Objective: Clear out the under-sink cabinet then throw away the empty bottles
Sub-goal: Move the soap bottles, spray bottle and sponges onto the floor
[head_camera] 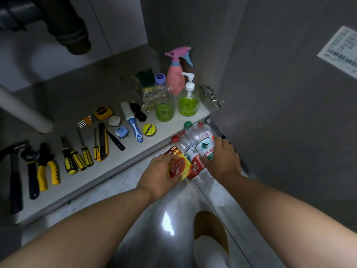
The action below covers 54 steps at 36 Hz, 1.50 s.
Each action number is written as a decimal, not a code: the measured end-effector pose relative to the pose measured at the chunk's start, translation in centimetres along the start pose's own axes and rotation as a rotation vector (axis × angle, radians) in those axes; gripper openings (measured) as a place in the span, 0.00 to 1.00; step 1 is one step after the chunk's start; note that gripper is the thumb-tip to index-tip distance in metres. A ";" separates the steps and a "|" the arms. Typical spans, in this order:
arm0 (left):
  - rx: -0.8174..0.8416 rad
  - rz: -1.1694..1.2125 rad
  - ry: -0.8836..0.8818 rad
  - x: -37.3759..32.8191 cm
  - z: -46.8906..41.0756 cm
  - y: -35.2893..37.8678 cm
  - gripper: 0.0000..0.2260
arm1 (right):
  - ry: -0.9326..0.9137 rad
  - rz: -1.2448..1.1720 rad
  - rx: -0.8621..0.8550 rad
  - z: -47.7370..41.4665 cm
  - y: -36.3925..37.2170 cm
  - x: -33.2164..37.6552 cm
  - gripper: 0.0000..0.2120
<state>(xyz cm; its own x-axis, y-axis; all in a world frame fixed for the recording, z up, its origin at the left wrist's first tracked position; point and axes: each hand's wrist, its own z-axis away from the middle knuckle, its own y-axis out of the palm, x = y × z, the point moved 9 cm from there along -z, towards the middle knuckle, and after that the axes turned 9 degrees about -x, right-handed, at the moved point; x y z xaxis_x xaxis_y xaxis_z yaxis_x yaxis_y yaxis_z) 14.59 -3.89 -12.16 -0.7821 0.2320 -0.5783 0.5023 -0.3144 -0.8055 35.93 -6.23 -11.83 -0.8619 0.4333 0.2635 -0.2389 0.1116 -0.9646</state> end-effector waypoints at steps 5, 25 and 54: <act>0.021 -0.001 -0.059 1.5 0.6 0.3 0.31 | -0.036 0.048 -0.077 0.7 -1.3 0.6 0.34; 0.036 0.058 -0.079 6.4 2.8 -0.9 0.30 | 0.631 -1.089 0.723 9.2 12.3 8.3 0.10; 0.225 0.083 -0.336 13.7 3.7 -3.0 0.12 | 0.923 -1.073 0.372 5.8 14.5 8.2 0.03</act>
<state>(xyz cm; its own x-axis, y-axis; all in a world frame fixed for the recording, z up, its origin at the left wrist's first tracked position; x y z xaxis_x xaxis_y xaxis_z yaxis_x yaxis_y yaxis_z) 1.04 -3.16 -17.19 -0.8381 -0.1046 -0.5354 0.5047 -0.5211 -0.6882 22.82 -6.27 -23.57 0.3531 0.7159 0.6024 -0.7905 0.5727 -0.2172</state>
